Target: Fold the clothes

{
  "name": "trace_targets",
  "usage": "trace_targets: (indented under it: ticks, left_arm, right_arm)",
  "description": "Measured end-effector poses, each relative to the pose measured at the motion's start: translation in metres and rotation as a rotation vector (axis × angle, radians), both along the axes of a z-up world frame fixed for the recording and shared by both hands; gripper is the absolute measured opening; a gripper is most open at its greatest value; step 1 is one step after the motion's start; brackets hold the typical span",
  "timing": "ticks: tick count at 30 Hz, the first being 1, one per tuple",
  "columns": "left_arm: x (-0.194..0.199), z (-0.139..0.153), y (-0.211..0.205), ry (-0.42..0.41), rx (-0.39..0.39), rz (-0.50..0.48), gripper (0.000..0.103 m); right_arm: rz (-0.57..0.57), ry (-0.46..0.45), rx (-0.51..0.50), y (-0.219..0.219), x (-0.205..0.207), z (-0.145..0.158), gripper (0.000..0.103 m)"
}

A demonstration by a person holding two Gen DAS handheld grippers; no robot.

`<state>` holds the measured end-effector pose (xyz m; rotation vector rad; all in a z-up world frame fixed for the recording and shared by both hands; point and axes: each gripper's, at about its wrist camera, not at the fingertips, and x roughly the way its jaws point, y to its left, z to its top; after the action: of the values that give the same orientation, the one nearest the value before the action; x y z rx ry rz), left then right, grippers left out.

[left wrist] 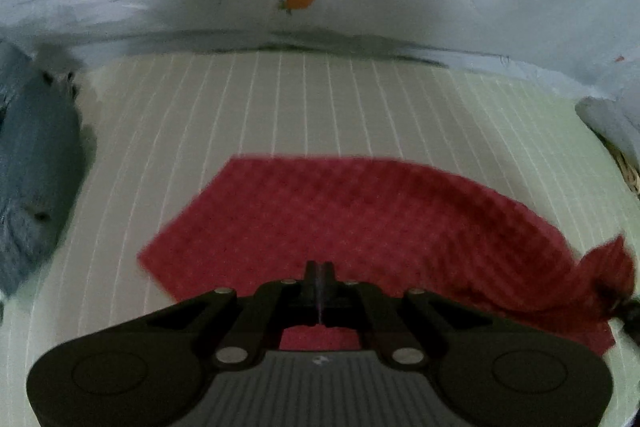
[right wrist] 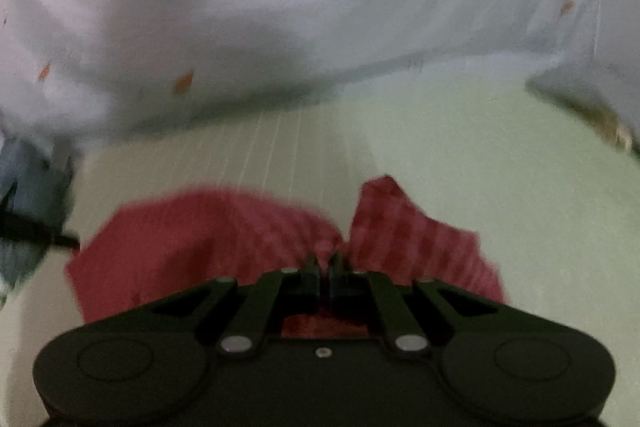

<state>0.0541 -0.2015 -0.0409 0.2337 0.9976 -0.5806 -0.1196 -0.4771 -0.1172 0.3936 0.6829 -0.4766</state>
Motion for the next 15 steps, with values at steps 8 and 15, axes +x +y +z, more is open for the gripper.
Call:
trace_targets:
  ticks: [8,15]
  left_arm:
    - [-0.01,-0.007,0.007,0.075,-0.02,0.029,0.034]
    - [0.012,-0.014,-0.008,0.128,-0.068,0.061,0.059]
  right_arm:
    - [-0.008,0.146,0.132,-0.001,-0.011,-0.033,0.01]
    - [-0.058,0.156,0.154,-0.018,0.003,-0.041,0.017]
